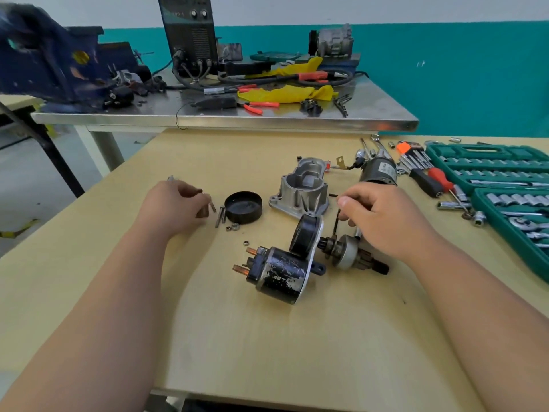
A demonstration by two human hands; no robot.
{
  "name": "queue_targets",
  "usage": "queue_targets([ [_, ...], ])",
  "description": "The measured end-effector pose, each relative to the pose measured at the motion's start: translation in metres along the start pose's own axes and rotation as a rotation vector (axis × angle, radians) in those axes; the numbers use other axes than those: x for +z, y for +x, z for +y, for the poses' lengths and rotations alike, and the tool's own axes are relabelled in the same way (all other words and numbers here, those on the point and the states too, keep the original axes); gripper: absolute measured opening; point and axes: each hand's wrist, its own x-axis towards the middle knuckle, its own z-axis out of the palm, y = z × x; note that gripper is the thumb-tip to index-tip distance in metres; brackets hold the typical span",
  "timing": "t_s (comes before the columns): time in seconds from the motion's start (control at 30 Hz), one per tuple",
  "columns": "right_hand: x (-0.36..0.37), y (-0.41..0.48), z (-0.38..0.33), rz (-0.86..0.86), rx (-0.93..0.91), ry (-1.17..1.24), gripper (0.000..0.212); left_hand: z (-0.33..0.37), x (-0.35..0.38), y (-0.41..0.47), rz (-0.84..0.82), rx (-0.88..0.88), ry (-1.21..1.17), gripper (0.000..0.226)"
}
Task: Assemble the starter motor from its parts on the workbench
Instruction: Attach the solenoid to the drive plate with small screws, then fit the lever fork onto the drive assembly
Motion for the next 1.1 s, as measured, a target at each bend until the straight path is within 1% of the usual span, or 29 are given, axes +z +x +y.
queue_targets([
  [0.07,-0.003,0.004,0.003,0.113,0.05,0.026,0.017,0.005,-0.003,-0.004,0.034,0.032,-0.303,0.015],
  [0.1,-0.006,0.007,0.006,0.204,0.092,0.064,0.016,0.008,-0.003,-0.004,0.009,0.014,-0.486,0.015],
  [0.13,-0.009,0.011,0.011,0.309,0.141,0.144,0.016,0.013,-0.004,-0.006,-0.047,-0.037,-0.693,0.014],
  [0.2,-0.019,0.017,0.021,0.508,0.259,0.372,0.019,0.023,-0.001,-0.009,-0.216,-0.141,-1.081,0.014],
  [0.23,-0.023,0.019,0.027,0.578,0.333,0.472,0.02,0.027,0.002,-0.012,-0.303,-0.166,-1.182,0.015],
  [0.27,-0.027,0.022,0.035,0.619,0.408,0.532,0.021,0.032,0.006,-0.015,-0.393,-0.171,-1.227,0.017],
  [0.3,-0.028,0.023,0.042,0.621,0.465,0.526,0.021,0.037,0.01,-0.019,-0.478,-0.161,-1.244,0.019],
  [0.33,-0.029,0.023,0.048,0.582,0.498,0.461,0.021,0.04,0.014,-0.023,-0.55,-0.147,-1.253,0.02],
  [0.4,-0.025,0.02,0.056,0.437,0.496,0.249,0.024,0.047,0.02,-0.031,-0.648,-0.122,-1.252,0.025],
  [0.47,-0.023,0.017,0.058,0.33,0.429,0.056,0.021,0.052,0.024,-0.037,-0.68,-0.086,-1.189,0.03],
  [0.53,-0.024,0.015,0.048,0.328,0.323,-0.079,0.017,0.057,0.028,-0.044,-0.656,-0.022,-1.073,0.032],
  [0.6,-0.023,0.015,0.032,0.375,0.196,-0.145,0.019,0.062,0.029,-0.052,-0.585,0.079,-0.945,0.035],
  [0.67,-0.018,0.011,0.011,0.392,0.094,-0.098,0.021,0.072,0.029,-0.059,-0.501,0.205,-0.821,0.036],
  [0.7,-0.015,0.009,0.002,0.34,0.075,-0.01,0.023,0.078,0.028,-0.062,-0.457,0.272,-0.754,0.034],
  [0.77,-0.01,0.001,-0.017,0.08,0.083,0.269,0.034,0.093,0.027,-0.069,-0.363,0.426,-0.571,0.035],
  [0.8,-0.008,-0.003,-0.023,-0.053,0.071,0.35,0.037,0.101,0.027,-0.072,-0.322,0.514,-0.465,0.037],
  [0.83,-0.005,-0.006,-0.026,-0.148,0.037,0.384,0.035,0.11,0.028,-0.075,-0.282,0.607,-0.357,0.038],
  [0.87,-0.005,-0.007,-0.027,-0.196,-0.001,0.413,0.031,0.119,0.03,-0.078,-0.245,0.693,-0.256,0.038],
  [0.9,-0.007,-0.006,-0.026,-0.197,-0.021,0.441,0.027,0.128,0.033,-0.08,-0.216,0.764,-0.175,0.039],
  [0.93,-0.011,-0.004,-0.025,-0.161,-0.011,0.449,0.025,0.135,0.036,-0.081,-0.204,0.808,-0.126,0.038],
  [0.97,-0.017,-0.002,-0.021,-0.099,0.011,0.403,0.023,0.141,0.039,-0.081,-0.208,0.815,-0.114,0.038],
  [1.0,-0.026,0.0,-0.015,-0.037,0.04,0.291,0.023,0.145,0.042,-0.081,-0.222,0.787,-0.129,0.037],
  [1.03,-0.034,0.002,-0.007,-0.019,0.066,0.126,0.022,0.146,0.044,-0.079,-0.236,0.737,-0.156,0.037],
  [1.07,-0.04,0.003,0.002,-0.076,0.094,-0.061,0.022,0.145,0.047,-0.077,-0.249,0.68,-0.185,0.037],
  [1.1,-0.042,0.002,0.01,-0.196,0.129,-0.233,0.021,0.142,0.05,-0.074,-0.26,0.625,-0.213,0.035],
])
